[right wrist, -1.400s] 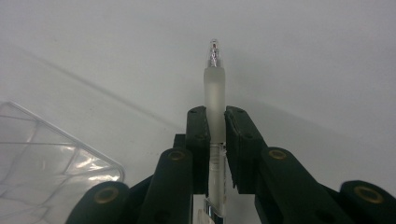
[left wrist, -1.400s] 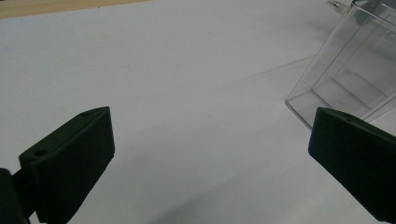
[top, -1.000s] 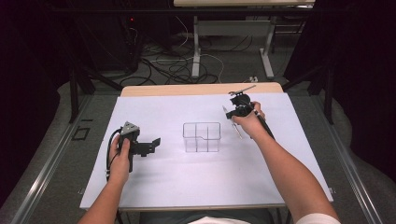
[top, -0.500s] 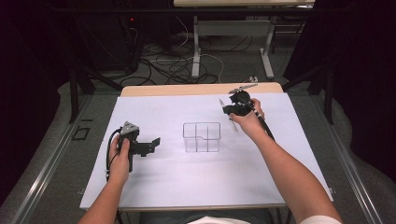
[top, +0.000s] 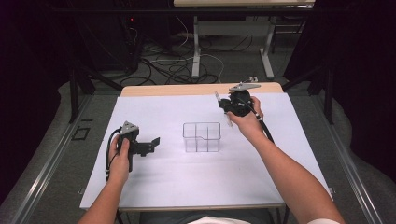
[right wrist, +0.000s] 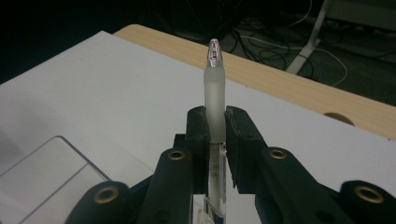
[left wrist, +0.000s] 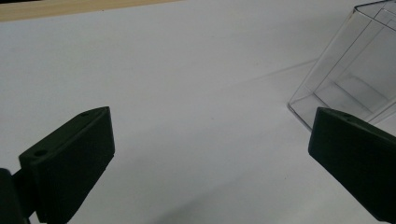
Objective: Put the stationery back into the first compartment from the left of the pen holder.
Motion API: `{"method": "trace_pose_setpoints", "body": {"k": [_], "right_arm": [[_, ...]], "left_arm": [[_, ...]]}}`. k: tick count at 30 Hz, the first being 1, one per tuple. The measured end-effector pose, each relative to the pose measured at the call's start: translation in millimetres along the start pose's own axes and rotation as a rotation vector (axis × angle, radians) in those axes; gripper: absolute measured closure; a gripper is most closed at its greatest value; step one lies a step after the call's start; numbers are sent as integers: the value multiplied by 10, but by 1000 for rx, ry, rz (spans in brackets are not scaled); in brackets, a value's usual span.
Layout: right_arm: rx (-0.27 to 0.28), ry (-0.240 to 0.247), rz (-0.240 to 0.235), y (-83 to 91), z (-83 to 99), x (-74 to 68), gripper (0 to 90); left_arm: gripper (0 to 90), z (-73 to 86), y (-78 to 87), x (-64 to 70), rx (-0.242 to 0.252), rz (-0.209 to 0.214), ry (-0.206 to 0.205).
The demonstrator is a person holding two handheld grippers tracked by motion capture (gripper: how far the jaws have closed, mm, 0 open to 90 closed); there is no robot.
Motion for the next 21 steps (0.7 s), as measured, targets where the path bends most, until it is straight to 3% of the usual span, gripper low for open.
{"method": "trace_pose_setpoints", "body": {"k": [6, 16, 21], "right_arm": [[76, 6, -15, 53, -117, -92, 801], [150, 23, -44, 131, -219, -216, 801], [195, 21, -71, 186, -279, -342, 802]], "left_arm": [[5, -2, 2, -6, -1, -2, -8], [4, -6, 4, -7, 4, -3, -2], [4, -4, 2, -8, 1, -4, -11]]}}
Point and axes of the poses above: each handheld gripper's, and its own axes: y roughly backward along the jaws, z roughly out of its underside, x roughly to its right, the point moved 7 cm from there along -y, roughly forward along the jaws, and after that the axes turned 11 degrees about x, right-handed, at the moved point
